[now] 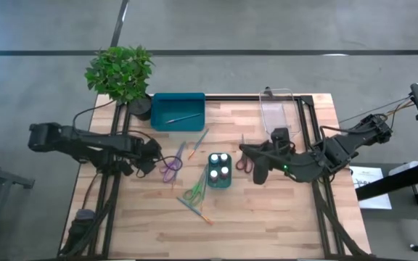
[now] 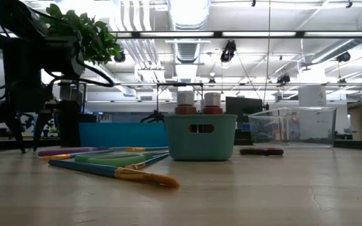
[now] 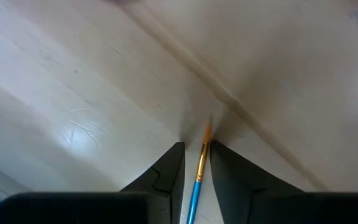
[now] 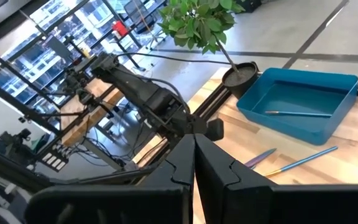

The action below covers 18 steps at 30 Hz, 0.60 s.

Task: Pick & Place Paint Supplies
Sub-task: Put the left small blue paint brush into the blue bin

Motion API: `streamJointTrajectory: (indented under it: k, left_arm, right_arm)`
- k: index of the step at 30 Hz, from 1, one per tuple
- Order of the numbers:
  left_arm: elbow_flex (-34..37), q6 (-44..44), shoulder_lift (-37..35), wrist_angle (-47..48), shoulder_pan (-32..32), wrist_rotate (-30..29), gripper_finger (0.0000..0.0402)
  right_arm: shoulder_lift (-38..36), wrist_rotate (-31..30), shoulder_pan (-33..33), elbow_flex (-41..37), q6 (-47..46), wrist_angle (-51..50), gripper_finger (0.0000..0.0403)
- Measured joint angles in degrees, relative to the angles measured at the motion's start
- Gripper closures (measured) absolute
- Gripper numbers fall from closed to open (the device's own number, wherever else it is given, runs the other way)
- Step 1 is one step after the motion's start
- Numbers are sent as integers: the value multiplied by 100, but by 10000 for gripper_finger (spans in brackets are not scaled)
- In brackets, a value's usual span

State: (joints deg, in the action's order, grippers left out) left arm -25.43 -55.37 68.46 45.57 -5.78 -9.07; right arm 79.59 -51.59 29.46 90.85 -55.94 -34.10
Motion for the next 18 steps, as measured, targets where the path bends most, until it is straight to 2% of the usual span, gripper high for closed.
streamJointTrajectory:
  k: [13,18]
  left_arm:
    - [0,-32,95,-62,-28,96,318]
    - [0,-22,97,-50,-86,156,345]
  right_arm:
    - [0,-281,172,0,-65,-10,394]
    - [0,-289,172,0,-83,-10,394]
